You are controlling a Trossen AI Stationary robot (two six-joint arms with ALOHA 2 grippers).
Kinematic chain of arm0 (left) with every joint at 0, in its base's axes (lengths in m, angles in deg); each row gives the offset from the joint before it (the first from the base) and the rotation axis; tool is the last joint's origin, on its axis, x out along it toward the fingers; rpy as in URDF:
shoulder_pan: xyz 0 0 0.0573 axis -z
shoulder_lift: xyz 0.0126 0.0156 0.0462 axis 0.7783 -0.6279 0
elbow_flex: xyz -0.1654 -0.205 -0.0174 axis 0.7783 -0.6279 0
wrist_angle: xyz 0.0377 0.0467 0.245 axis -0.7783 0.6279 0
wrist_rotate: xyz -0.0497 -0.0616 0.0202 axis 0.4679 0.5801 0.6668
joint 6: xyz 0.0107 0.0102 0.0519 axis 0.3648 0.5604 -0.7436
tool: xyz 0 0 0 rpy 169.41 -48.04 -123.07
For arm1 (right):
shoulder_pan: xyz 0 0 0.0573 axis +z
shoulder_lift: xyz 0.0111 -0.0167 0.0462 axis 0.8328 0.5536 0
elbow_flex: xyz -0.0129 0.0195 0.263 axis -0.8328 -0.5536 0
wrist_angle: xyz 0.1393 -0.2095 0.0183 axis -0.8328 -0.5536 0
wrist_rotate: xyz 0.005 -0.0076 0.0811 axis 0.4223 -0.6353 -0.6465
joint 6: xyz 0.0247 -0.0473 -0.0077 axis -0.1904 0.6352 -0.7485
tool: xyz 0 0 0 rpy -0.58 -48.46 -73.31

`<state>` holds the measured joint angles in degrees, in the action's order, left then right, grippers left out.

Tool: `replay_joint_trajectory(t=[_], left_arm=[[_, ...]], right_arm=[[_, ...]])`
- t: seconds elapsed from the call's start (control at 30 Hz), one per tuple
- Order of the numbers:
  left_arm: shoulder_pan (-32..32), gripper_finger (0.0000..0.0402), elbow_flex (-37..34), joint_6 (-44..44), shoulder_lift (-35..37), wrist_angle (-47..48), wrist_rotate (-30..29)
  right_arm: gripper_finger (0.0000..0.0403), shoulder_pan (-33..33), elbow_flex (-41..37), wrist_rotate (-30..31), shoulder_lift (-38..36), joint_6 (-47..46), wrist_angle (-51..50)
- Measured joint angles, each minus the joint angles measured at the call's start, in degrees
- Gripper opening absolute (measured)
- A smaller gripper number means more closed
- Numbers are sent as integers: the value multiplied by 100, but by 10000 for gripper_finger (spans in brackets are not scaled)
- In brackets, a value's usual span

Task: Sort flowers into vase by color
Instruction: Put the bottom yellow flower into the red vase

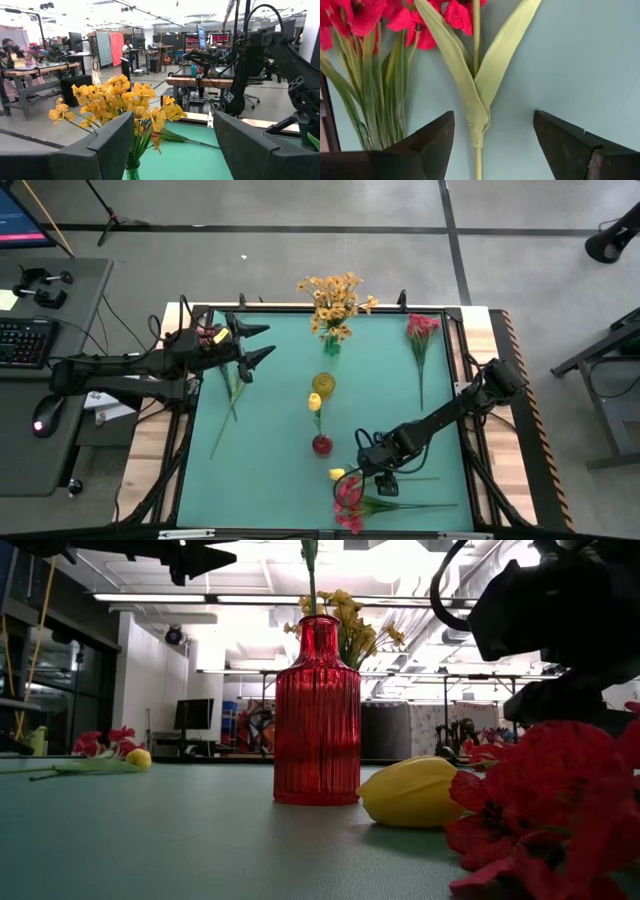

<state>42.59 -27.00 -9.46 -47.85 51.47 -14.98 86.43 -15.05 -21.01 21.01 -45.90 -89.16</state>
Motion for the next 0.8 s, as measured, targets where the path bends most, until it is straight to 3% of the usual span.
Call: replay_joint_trajectory(t=[0.23, 0.43, 0.63, 0.8], left_arm=[[0, 261, 0, 0, 0, 2, -2], [0, 261, 0, 0, 0, 2, -2], [0, 261, 0, 0, 1, 2, -2], [0, 261, 0, 0, 0, 2, -2]], right_arm=[[260, 38, -4, 442, 31, 448, -109], [227, 159, -15, 798, 42, 622, -117], [178, 263, -24, 1144, 48, 1256, -126], [111, 273, -26, 1461, 49, 1498, -198]])
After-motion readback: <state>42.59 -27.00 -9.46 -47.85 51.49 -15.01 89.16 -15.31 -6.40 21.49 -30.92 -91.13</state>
